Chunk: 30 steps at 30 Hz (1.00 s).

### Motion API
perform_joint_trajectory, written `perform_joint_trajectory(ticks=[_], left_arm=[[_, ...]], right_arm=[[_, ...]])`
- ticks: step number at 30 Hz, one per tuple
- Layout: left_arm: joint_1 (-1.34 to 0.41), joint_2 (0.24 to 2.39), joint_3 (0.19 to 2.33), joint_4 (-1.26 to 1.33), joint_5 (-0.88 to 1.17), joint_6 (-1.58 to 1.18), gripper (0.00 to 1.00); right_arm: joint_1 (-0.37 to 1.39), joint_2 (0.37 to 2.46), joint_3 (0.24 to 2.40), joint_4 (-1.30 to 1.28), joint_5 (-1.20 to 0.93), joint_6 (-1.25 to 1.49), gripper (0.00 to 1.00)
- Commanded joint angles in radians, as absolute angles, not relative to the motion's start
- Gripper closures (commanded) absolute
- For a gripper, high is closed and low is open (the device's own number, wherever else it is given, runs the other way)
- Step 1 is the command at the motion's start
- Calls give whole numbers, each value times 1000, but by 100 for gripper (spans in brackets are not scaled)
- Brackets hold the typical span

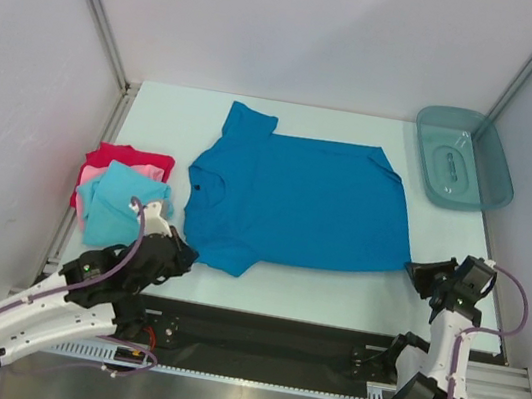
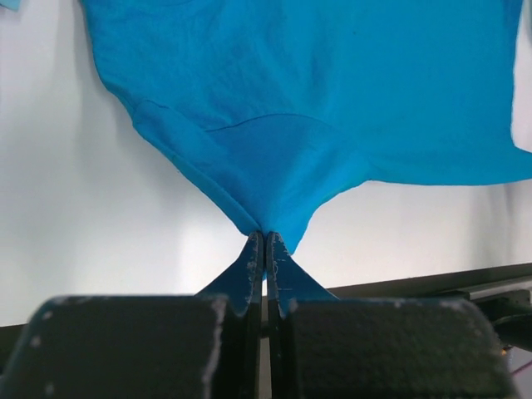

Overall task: Fold and stack the t-shirts
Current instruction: Fold the tshirt

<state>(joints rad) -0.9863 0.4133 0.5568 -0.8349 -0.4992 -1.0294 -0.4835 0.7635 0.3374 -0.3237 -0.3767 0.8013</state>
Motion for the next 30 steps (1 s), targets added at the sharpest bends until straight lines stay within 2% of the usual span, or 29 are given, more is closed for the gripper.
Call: perform_joint_trajectory(ticks=[1,5,19,30], left_arm=[[-992,474,554,-759,-532,-1011,100],[-992,532,587,-729,-566,-991,100],[-991,518,695,-833,-707,-959,100],[-939,682,746,-661,-704,-839,100]], right_arm=[[-471,801,374,-264,-391,773,100],[-489,801,383,-268,-380,761,100],[-551,841,407,-242,-417,765,100],[-462,966,460,-140,-384,805,100]])
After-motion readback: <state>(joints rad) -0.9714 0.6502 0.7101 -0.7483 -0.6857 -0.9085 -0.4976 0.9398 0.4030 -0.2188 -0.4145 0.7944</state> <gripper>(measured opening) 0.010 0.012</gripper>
